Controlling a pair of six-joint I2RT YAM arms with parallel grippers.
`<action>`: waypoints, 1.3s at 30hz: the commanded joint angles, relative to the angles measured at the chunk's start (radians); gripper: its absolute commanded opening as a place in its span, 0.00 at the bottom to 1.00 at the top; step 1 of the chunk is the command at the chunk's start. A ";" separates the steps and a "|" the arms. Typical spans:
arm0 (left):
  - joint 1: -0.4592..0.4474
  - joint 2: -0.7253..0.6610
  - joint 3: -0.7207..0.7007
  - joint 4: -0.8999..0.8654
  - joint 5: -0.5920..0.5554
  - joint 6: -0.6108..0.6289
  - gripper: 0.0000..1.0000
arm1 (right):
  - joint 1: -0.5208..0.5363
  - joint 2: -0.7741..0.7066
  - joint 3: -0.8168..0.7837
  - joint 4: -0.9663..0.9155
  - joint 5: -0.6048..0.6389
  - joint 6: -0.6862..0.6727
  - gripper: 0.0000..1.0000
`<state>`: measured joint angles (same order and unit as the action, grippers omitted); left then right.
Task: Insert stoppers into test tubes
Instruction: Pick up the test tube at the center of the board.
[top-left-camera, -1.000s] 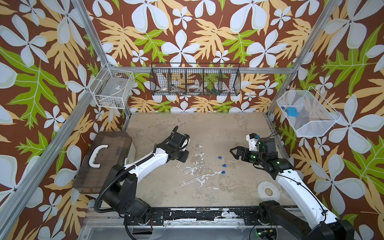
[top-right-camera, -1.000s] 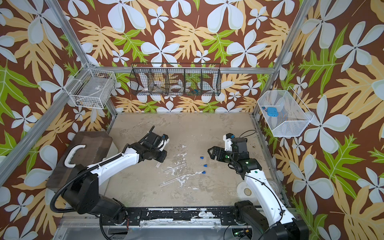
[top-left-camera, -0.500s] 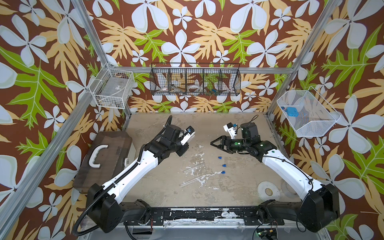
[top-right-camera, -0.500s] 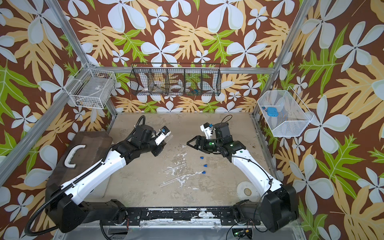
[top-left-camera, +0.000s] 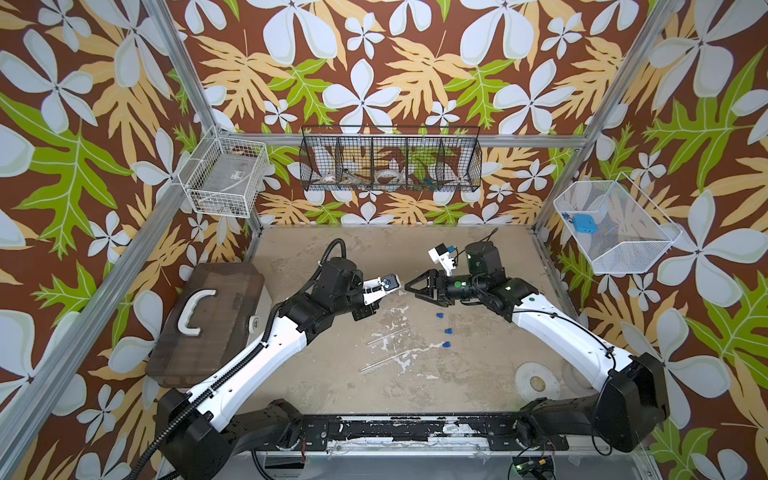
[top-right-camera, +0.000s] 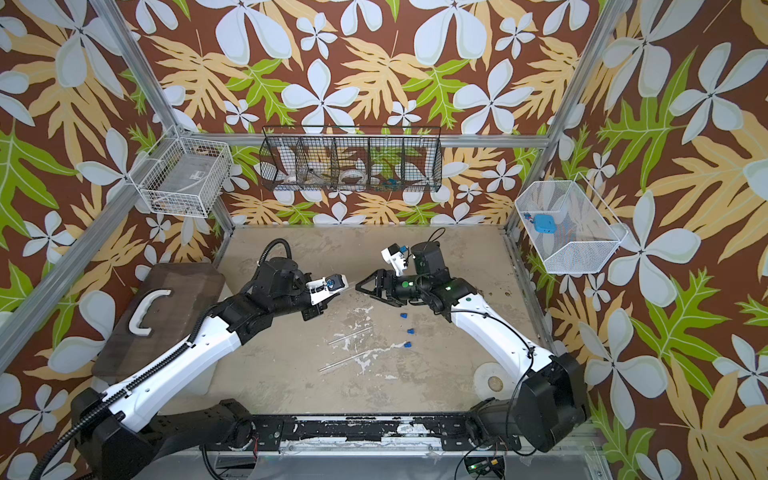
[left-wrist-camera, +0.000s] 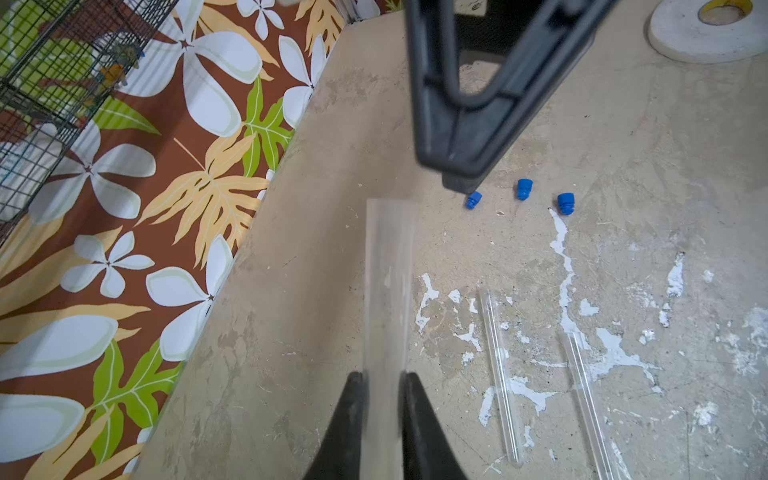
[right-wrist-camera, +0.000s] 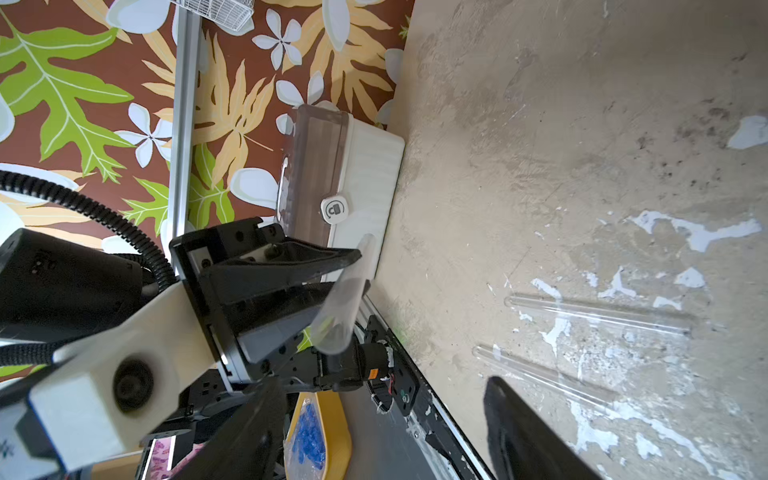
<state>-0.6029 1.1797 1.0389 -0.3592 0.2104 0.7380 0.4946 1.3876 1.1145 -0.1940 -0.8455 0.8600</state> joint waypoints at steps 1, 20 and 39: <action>-0.017 0.000 0.011 0.002 -0.005 0.034 0.12 | 0.017 0.016 0.021 0.036 -0.010 0.025 0.72; -0.066 0.008 0.041 -0.029 -0.028 0.062 0.11 | 0.067 0.083 0.064 0.052 -0.035 0.047 0.38; -0.074 0.013 0.038 -0.029 -0.029 0.061 0.14 | 0.071 0.093 0.065 0.043 -0.045 0.036 0.14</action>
<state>-0.6758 1.1946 1.0725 -0.3889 0.1810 0.8055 0.5652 1.4811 1.1732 -0.1650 -0.8803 0.9108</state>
